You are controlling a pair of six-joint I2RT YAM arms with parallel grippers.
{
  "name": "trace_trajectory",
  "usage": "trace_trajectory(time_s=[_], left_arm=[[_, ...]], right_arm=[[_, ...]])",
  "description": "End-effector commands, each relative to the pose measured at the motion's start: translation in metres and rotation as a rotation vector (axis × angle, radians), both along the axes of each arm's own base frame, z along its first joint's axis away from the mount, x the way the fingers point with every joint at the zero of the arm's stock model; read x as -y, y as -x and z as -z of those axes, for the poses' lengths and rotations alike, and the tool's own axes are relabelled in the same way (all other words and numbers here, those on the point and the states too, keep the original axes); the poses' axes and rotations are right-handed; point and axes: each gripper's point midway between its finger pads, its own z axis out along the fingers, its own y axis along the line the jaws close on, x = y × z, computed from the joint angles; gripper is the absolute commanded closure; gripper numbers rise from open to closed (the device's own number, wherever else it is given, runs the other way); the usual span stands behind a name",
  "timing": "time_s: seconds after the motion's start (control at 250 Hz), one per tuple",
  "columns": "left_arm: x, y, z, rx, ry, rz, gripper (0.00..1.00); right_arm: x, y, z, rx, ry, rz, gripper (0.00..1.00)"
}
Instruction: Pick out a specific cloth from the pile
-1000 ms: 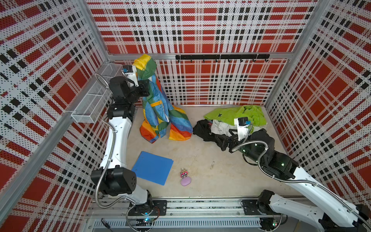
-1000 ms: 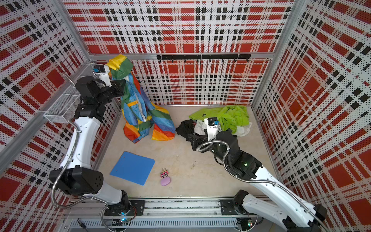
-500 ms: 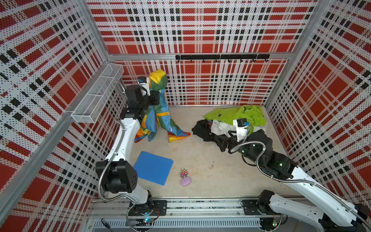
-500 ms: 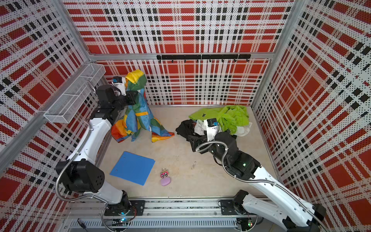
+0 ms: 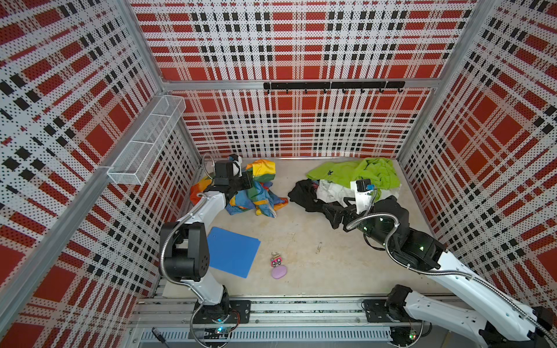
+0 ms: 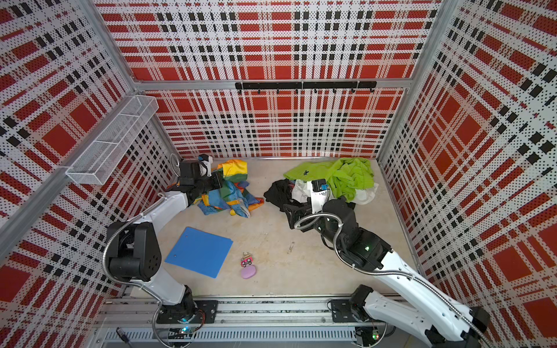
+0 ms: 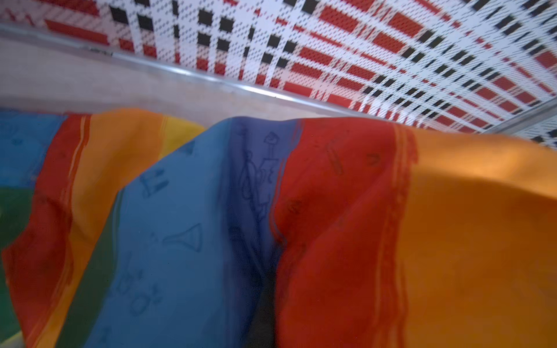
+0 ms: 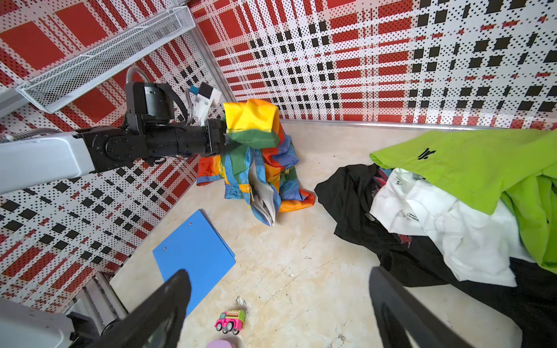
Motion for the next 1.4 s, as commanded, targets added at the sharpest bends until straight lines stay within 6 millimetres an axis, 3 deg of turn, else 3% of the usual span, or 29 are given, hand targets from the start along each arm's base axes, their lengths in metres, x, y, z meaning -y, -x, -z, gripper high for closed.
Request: trace_trajectory(time_s=[0.0,0.14,0.3,0.368,0.492,0.548,0.704,0.764,0.868,0.984,1.133,1.153,1.269,1.397], left_arm=[[-0.010,0.000,0.032,-0.054,-0.040,-0.092,1.00],[-0.006,0.000,0.080,-0.174,-0.089,-0.091,1.00],[0.003,0.004,0.118,-0.267,-0.087,-0.081,0.99],[0.001,0.007,0.125,-0.284,-0.095,-0.088,0.97],[0.000,0.011,0.119,-0.287,-0.080,-0.108,0.66],[-0.001,0.013,0.109,-0.272,-0.082,-0.113,0.34],[-0.008,0.020,0.058,-0.186,-0.101,-0.128,0.14],[-0.014,0.024,0.036,-0.153,-0.146,-0.133,0.00],[-0.019,0.027,0.003,-0.097,-0.207,-0.116,0.01],[-0.006,0.028,-0.005,-0.126,-0.311,0.000,0.01],[0.015,0.025,0.016,-0.171,-0.513,0.125,0.01],[0.031,0.026,0.019,-0.166,-0.534,0.168,0.01],[0.060,0.024,0.051,-0.241,-0.556,0.290,0.01],[0.053,0.021,0.087,-0.351,-0.628,0.237,0.01]], right_arm=[[0.001,-0.001,-0.006,0.021,-0.025,0.010,0.02],[0.000,-0.002,-0.005,0.020,-0.017,0.009,0.02],[0.004,-0.001,-0.005,0.023,-0.016,0.025,0.02],[0.006,-0.001,-0.005,0.021,-0.015,0.028,0.02],[0.009,0.000,-0.008,0.027,-0.016,0.036,0.02],[0.010,0.000,-0.008,0.026,-0.007,0.040,0.02],[0.009,0.000,-0.012,0.030,-0.009,0.035,0.02],[0.008,0.000,-0.014,0.034,-0.014,0.031,0.02],[0.008,0.000,-0.017,0.037,-0.015,0.029,0.02],[0.004,-0.001,-0.020,0.042,-0.005,0.018,0.02],[0.001,-0.003,-0.023,0.045,0.013,0.008,0.02],[0.001,-0.004,-0.023,0.046,0.013,0.009,0.02],[-0.001,-0.004,-0.023,0.045,0.015,0.004,0.02],[0.005,-0.001,-0.022,0.044,0.015,0.015,0.02]])
